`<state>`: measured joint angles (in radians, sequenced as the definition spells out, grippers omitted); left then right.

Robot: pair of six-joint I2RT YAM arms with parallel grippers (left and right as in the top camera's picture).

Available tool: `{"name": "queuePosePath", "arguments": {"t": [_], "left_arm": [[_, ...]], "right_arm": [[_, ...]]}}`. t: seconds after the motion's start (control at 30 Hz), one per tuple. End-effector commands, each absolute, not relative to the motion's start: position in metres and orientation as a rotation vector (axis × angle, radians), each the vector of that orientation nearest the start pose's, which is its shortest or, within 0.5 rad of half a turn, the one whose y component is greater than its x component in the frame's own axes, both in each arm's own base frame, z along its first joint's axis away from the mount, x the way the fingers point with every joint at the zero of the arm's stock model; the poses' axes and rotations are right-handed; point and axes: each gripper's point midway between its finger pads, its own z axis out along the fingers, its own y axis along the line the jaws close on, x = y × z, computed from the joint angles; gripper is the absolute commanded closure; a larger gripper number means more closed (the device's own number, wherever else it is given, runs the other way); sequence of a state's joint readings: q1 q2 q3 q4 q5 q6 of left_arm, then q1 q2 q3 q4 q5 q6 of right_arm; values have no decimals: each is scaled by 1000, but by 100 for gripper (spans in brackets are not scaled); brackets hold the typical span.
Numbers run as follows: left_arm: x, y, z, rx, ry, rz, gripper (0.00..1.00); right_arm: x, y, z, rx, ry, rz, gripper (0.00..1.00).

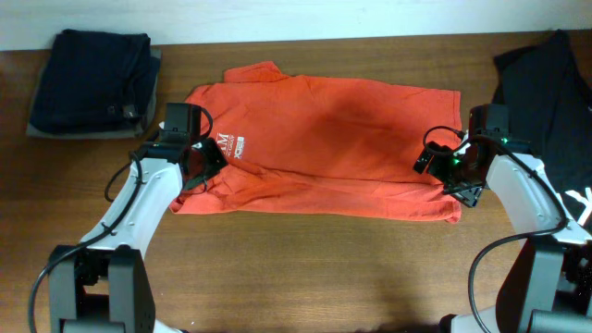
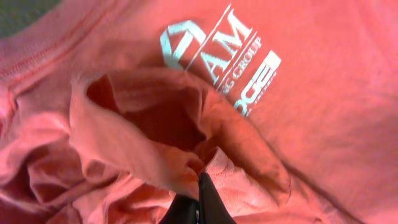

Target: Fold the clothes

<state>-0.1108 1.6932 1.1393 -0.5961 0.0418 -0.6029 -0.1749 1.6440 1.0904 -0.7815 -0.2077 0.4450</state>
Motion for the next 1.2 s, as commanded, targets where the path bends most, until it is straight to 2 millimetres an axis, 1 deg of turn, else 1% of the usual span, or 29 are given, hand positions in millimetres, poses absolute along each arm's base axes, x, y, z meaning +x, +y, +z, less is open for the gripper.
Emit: {"name": "queuePosePath", "arguments": {"t": [0.0,0.2,0.33,0.6,0.63,0.67,0.7,0.73,0.77,0.8,0.83,0.87,0.97,1.03,1.17], "left_arm": [[401,-39,82,-667,2605,-190,99],[415,-26,89,-676,2526,-112,99],[427,-26,90,-666,2481,-121,99],[443,-29,73,-648,2468,-126,98],[447,-29,73,-632,2459,-128,95],[449,-30,72,-623,2454,-128,84],[451,-30,73,-612,2448,-128,75],[453,-29,73,-603,2442,-125,73],[454,-28,73,-590,2439,-115,65],[455,-27,73,-574,2440,-100,50],[454,-25,73,-566,2440,-80,32],[454,-22,73,-560,2440,-52,22],[452,-18,72,-505,2455,-8,18],[448,-20,71,-498,2480,-14,18],[438,-36,76,-431,2557,-108,18]], "right_arm": [[340,-23,66,838,2785,336,1],[341,-23,66,838,2784,336,1],[341,-23,66,838,2784,336,0],[340,-23,66,838,2785,336,0],[340,-23,66,837,2785,336,0],[340,-23,66,837,2785,336,0],[340,-23,66,837,2785,336,0],[340,-23,66,838,2785,336,0],[340,-23,66,838,2785,337,0],[340,-23,66,838,2786,339,0],[340,-21,66,837,2787,351,0],[340,-20,66,837,2789,364,1],[340,-12,68,829,2793,429,0],[340,-7,69,823,2792,475,1],[339,1,71,819,2800,538,1]]}}
